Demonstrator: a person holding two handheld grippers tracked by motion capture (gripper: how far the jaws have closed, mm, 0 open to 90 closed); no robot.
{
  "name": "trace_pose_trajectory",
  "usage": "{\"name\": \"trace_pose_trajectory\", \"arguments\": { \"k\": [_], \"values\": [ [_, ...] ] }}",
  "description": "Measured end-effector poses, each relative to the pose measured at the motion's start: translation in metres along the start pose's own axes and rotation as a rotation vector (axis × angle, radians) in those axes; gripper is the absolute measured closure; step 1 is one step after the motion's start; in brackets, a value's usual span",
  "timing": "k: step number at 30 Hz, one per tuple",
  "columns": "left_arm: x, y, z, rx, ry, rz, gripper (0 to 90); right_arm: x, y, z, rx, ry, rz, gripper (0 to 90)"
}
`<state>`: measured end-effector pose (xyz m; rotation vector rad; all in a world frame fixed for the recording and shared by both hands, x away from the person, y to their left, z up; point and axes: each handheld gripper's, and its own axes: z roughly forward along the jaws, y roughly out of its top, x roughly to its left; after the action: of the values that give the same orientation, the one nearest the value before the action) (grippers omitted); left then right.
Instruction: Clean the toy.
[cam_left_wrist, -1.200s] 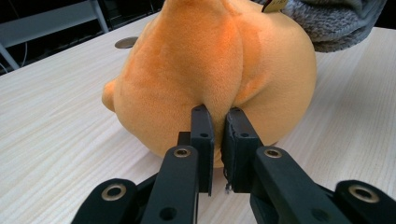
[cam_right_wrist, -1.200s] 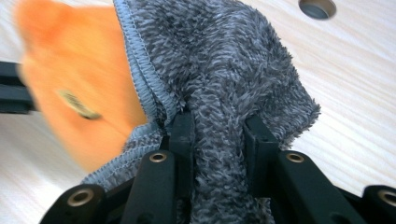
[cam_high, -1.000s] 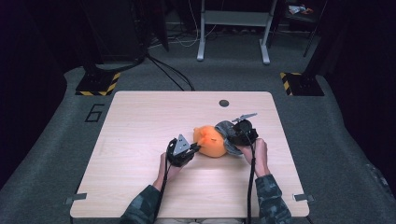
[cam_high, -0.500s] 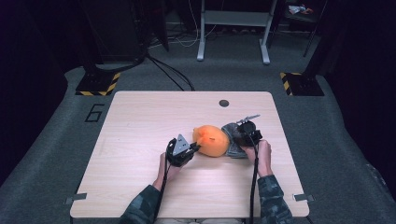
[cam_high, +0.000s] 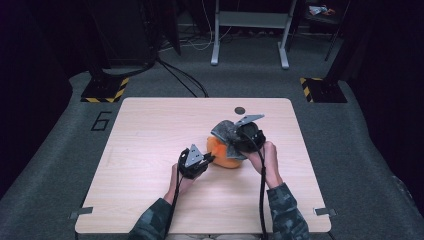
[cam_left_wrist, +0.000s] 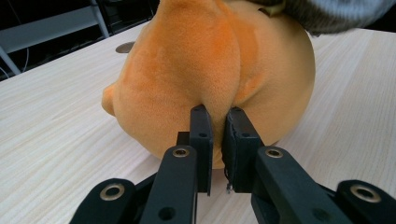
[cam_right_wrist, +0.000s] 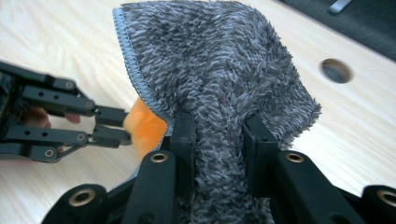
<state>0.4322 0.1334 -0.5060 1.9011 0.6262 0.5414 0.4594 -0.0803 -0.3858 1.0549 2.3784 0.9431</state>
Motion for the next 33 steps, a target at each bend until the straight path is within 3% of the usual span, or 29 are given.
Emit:
{"name": "trace_pose_trajectory", "arguments": {
  "k": [4, 6, 8, 19, 20, 25, 29, 33],
  "values": [
    [0.001, -0.001, 0.000, 0.010, 0.004, 0.004, 82.9, 0.004, -0.004, 0.017, 0.050, -0.041, -0.032, 69.3],
    [0.001, -0.001, 0.000, 0.010, 0.001, 0.000, 82.9, -0.001, -0.007, 0.016, 0.044, -0.026, 0.000, 69.2],
    [0.001, 0.000, 0.000, 0.009, 0.000, 0.001, 82.9, -0.005, -0.011, 0.016, 0.053, -0.049, 0.010, 69.2],
    [0.001, 0.000, 0.000, 0.008, -0.003, 0.001, 82.8, -0.034, -0.034, 0.021, 0.098, -0.055, 0.093, 69.2],
    [0.001, 0.000, 0.001, 0.008, -0.004, 0.002, 82.8, -0.038, -0.038, 0.023, 0.106, -0.054, 0.118, 69.2],
    [0.001, 0.000, 0.000, 0.008, -0.005, 0.001, 82.7, -0.044, -0.045, 0.026, 0.119, -0.058, 0.142, 69.2],
    [0.001, 0.000, 0.000, 0.009, -0.004, 0.001, 82.7, -0.054, -0.054, 0.035, 0.161, -0.080, 0.172, 69.3],
    [0.001, 0.000, 0.001, 0.007, -0.004, 0.001, 82.6, -0.061, -0.063, 0.046, 0.198, -0.072, 0.211, 69.4]
  ]
}}
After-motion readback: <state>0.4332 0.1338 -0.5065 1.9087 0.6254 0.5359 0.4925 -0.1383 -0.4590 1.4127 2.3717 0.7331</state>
